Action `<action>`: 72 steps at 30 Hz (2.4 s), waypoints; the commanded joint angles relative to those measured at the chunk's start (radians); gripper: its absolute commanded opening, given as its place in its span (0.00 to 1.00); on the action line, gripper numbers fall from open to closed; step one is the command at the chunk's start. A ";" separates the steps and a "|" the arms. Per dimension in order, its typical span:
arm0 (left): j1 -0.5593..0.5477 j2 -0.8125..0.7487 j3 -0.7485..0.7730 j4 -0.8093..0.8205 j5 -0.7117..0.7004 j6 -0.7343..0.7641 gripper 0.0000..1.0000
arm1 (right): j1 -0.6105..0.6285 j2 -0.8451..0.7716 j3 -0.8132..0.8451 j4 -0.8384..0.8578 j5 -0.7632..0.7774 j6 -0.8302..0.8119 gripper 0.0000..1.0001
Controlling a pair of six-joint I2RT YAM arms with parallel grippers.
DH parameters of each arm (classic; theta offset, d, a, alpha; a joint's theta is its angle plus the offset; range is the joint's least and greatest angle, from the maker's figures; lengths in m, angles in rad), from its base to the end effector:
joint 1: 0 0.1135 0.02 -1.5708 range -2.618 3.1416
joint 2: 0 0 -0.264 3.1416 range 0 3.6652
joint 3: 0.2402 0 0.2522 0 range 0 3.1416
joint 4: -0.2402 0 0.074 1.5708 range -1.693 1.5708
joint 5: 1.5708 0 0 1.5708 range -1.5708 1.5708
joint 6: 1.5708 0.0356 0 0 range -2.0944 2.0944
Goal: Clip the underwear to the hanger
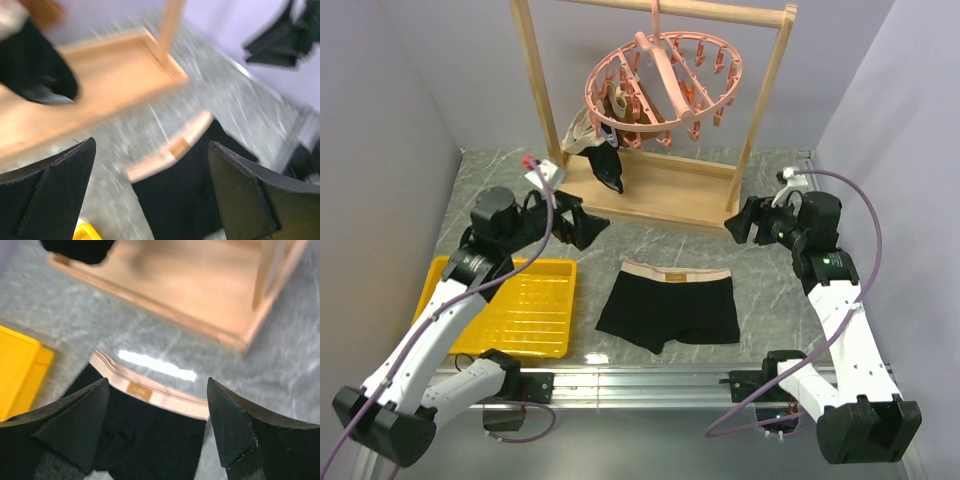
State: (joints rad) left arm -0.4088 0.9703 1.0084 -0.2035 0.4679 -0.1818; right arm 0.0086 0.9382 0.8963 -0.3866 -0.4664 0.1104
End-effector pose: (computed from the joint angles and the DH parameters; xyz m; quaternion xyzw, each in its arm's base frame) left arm 0.1933 -0.1013 0.3832 0.2329 0.7206 -0.3522 0.5500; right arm 0.2073 0.0178 0.3321 -0.0831 0.8238 0.2253 0.5135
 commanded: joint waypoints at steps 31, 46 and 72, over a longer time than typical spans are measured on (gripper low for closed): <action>0.045 0.364 0.266 0.454 -0.344 -0.370 0.62 | 0.465 0.504 0.383 0.643 -0.198 -0.021 1.00; 0.047 0.469 0.335 0.444 -0.368 -0.381 0.50 | 0.567 0.519 0.241 0.917 0.073 -0.092 1.00; 0.047 0.510 0.418 0.346 -0.264 -0.386 0.11 | 0.636 0.720 0.294 1.324 0.216 -0.176 0.74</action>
State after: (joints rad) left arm -0.3641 1.4826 1.3781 0.1547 0.1696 -0.5652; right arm 0.6456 1.6516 1.1244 0.8516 -0.2405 -0.0750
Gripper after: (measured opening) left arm 0.118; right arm 0.750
